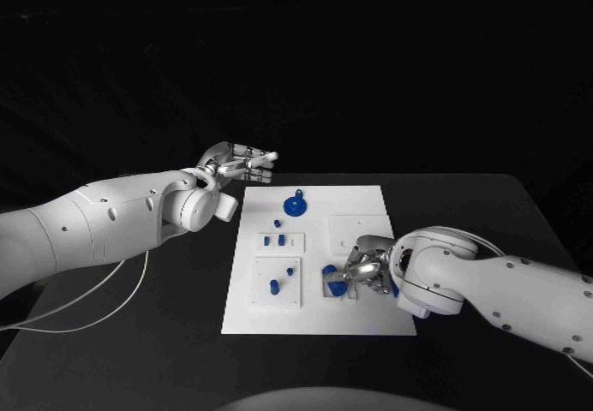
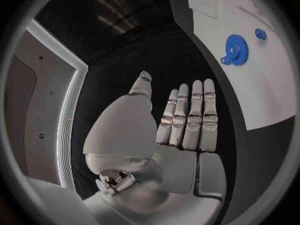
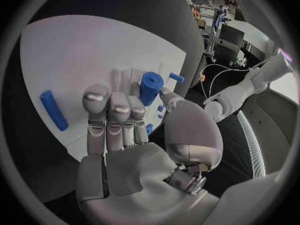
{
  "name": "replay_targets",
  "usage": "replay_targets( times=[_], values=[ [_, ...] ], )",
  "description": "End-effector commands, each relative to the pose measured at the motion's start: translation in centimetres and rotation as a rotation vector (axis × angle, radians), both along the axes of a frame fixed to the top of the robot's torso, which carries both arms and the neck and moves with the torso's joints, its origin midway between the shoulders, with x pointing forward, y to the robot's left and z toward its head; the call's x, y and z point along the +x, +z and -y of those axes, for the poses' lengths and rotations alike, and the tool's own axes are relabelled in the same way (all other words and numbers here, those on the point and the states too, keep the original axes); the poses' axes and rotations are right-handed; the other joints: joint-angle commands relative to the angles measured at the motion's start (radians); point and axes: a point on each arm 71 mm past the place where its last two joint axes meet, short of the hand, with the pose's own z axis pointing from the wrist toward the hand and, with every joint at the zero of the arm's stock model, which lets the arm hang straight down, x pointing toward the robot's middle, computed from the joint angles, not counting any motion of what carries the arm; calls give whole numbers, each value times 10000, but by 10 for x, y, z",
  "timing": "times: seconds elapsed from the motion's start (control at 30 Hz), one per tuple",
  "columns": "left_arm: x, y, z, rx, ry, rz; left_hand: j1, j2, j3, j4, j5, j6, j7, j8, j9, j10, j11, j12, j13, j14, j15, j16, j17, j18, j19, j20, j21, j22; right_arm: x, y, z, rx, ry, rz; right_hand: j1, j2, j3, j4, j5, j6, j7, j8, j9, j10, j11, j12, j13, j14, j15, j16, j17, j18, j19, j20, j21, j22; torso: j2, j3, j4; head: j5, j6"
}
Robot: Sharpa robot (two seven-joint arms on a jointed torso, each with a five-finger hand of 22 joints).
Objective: Assemble the parts on the task board
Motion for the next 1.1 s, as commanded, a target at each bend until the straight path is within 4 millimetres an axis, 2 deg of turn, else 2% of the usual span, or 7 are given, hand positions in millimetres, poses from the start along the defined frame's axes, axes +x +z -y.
replay_targets(
  times=[0.03, 0.33, 0.7, 0.8, 0.83, 0.9, 1.1],
  values=[
    [0, 1, 2, -9, -139, 55, -72, 29, 2, 38, 36, 20, 60, -26, 3, -84, -5, 30, 7, -84, -12, -41, 16, -142, -80, 2, 27, -11, -1, -1, 0, -50, 94, -64, -37, -94, -21, 93, -52, 27, 55, -38, 13, -58, -13, -41, -16, 1, -27, -37, 3, -3, 549, -22, -48, 17, -2, -6, 0, -1, 2],
    [0, 1, 2, 4, -112, 61, -72, 21, 7, 61, 36, 14, 65, -31, 1, -95, 13, 29, 7, -88, -10, -40, 14, -143, -89, 5, 26, -19, 0, 0, -1, 31, 61, -13, 159, -161, -1190, 1068, -91, 7, 56, -36, -117, -51, -25, -110, -6, 5, -54, -105, 58, -43, 550, -73, -67, 33, -4, -6, 3, -11, 27],
    [0, 1, 2, 24, -106, 50, -50, 13, 21, 74, 37, 4, 72, -28, 2, -97, 17, 31, 8, -97, -7, -40, 12, -142, -94, 10, 25, -26, -4, 0, 2, 117, 143, -160, 573, -146, -921, 727, -80, 196, -3, 20, 89, -6, -61, -135, -6, 27, -67, -118, 103, -61, 555, -78, -43, 58, 5, 4, 10, -7, 69],
    [0, 1, 1, 34, -89, 42, -50, 13, 21, 74, 37, 4, 72, -28, 2, -97, 17, 31, 8, -97, -7, -40, 12, -142, -94, 10, 25, -26, -6, 0, 6, 244, 146, -318, 558, -81, -857, 226, -50, 353, -83, 159, 922, 6, -118, -27, 63, 36, -99, -114, 107, -66, 558, -85, -23, 71, 4, 8, 10, 4, 82],
    [0, 1, 0, 37, -83, 40, -50, 13, 21, 74, 37, 4, 72, -28, 2, -97, 17, 31, 8, -97, -7, -40, 12, -142, -94, 10, 25, -26, -7, 0, 7, 296, 151, -376, 540, -80, -833, 126, -34, 279, -130, 222, 1851, -23, -141, 35, 119, 42, -113, -108, 100, -74, 560, -94, -6, 79, 1, 6, 6, 7, 88],
    [0, 1, 0, 43, -72, 37, -50, 13, 21, 74, 37, 4, 72, -28, 2, -97, 17, 31, 8, -97, -7, -40, 12, -142, -94, 10, 25, -26, -9, 0, 10, 391, 151, -451, 575, -90, -895, 124, -6, 337, -172, 19, 2666, 27, -144, 173, 207, 33, -112, -91, 94, -88, 558, -108, 17, 84, -4, 8, -5, 28, 97],
    [0, 0, -1, 50, -64, 25, -50, 13, 21, 74, 37, 4, 72, -28, 2, -97, 17, 31, 8, -97, -7, -40, 12, -142, -94, 10, 25, -26, -14, 3, 18, 453, 222, -589, 717, -196, -1119, 143, 2, 357, -184, -27, 2994, 51, -152, 220, 238, 30, -114, -54, 84, -91, 561, -109, 52, 89, -12, 4, -15, 40, 106]
  ],
)
